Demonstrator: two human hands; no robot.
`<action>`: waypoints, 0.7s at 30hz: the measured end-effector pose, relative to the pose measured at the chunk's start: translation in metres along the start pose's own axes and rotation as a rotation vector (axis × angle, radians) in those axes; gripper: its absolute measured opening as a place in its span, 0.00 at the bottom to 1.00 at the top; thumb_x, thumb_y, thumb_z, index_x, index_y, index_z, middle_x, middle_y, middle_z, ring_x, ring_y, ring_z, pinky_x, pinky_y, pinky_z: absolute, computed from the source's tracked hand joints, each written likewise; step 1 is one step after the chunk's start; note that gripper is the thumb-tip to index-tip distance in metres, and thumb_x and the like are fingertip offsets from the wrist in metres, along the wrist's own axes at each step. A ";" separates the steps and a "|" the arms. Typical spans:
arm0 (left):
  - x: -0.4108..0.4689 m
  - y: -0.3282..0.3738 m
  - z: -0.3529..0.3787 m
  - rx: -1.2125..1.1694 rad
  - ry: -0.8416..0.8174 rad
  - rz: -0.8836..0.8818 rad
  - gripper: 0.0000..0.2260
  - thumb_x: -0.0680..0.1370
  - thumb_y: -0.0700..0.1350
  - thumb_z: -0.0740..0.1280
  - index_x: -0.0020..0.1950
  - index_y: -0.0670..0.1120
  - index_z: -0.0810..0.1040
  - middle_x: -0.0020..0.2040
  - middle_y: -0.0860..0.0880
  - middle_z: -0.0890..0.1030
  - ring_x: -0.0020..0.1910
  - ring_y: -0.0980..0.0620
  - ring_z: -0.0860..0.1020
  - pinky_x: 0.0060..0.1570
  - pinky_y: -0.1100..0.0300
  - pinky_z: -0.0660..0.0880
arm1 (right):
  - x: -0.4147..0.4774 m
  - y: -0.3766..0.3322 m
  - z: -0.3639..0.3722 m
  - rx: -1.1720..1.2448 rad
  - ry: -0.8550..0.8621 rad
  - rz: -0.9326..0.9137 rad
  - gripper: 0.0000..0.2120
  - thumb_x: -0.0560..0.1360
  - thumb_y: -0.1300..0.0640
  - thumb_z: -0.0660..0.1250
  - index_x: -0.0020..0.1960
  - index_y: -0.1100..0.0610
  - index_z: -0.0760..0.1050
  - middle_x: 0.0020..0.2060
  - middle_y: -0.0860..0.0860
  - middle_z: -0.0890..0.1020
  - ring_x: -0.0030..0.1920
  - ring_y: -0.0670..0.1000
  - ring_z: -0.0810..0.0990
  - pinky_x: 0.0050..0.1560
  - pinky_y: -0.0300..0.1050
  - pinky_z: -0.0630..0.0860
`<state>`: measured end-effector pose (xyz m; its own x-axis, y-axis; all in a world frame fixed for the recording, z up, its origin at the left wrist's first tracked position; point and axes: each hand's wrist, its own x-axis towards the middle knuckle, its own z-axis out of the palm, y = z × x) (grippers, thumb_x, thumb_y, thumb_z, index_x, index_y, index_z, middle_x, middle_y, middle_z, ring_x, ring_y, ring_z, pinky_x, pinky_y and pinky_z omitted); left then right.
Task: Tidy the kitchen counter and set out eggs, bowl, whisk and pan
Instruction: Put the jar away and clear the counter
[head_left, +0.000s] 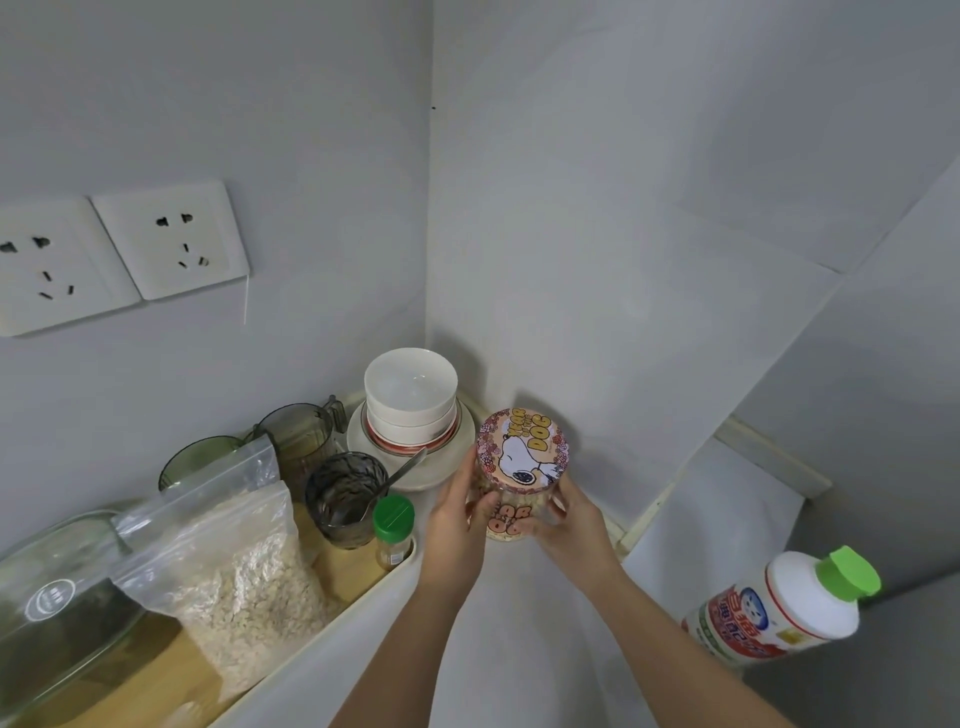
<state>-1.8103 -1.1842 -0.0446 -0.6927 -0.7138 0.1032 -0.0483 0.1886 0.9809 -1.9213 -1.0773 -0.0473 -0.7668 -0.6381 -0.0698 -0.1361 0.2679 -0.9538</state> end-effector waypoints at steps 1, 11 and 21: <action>0.000 0.000 0.000 0.008 0.008 0.006 0.26 0.79 0.37 0.65 0.73 0.56 0.64 0.64 0.64 0.72 0.63 0.72 0.69 0.60 0.72 0.68 | 0.001 0.000 0.000 -0.001 -0.004 0.004 0.41 0.63 0.72 0.75 0.70 0.49 0.68 0.56 0.38 0.81 0.58 0.39 0.78 0.59 0.39 0.76; 0.007 -0.005 0.002 0.054 0.063 0.007 0.26 0.79 0.39 0.64 0.75 0.55 0.61 0.67 0.52 0.70 0.66 0.64 0.68 0.62 0.73 0.65 | 0.012 -0.003 0.008 0.057 -0.038 -0.045 0.40 0.62 0.73 0.73 0.70 0.51 0.68 0.60 0.45 0.80 0.60 0.45 0.78 0.59 0.39 0.75; -0.016 0.002 0.005 0.132 0.033 -0.115 0.27 0.80 0.41 0.63 0.77 0.47 0.58 0.71 0.46 0.68 0.69 0.53 0.67 0.64 0.67 0.63 | -0.002 -0.002 0.014 0.012 0.055 -0.045 0.35 0.65 0.67 0.75 0.67 0.46 0.70 0.61 0.42 0.78 0.62 0.41 0.75 0.61 0.34 0.71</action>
<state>-1.8032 -1.1692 -0.0447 -0.6530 -0.7574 -0.0008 -0.2213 0.1897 0.9566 -1.9107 -1.0865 -0.0495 -0.7932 -0.6088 -0.0110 -0.1638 0.2308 -0.9591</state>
